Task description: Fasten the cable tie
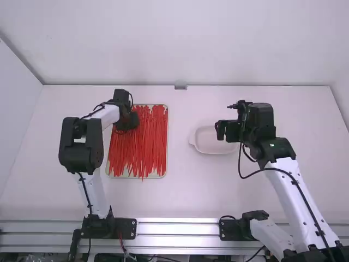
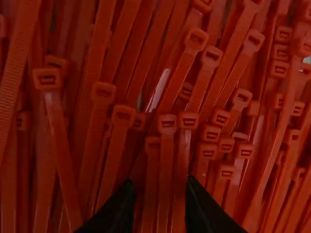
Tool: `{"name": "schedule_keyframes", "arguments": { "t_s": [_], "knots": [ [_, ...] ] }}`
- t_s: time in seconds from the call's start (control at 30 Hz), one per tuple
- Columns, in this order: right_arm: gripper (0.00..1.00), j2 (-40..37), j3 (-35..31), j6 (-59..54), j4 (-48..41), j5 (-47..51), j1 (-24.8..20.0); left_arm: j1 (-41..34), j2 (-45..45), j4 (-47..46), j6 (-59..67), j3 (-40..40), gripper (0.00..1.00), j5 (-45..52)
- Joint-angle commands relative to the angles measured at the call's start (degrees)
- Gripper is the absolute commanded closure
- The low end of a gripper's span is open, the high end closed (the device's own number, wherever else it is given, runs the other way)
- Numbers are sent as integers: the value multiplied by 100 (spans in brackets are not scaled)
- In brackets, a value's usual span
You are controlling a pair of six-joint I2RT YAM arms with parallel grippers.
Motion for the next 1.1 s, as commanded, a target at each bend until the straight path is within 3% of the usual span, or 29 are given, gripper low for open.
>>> {"name": "schedule_keyframes", "arguments": {
  "t_s": [0.0,0.23,0.57,1.07],
  "knots": [
    [2,26,212,0,17,-17,15,13,72,-74,-57,214,73,-59],
    [2,26,212,4,15,-13,15,11,72,-142,-57,282,74,-55],
    [2,26,212,0,15,-15,15,11,72,-181,-144,282,85,-11],
    [2,26,212,0,15,-17,15,11,72,173,-142,-28,84,96]
  ]
}}
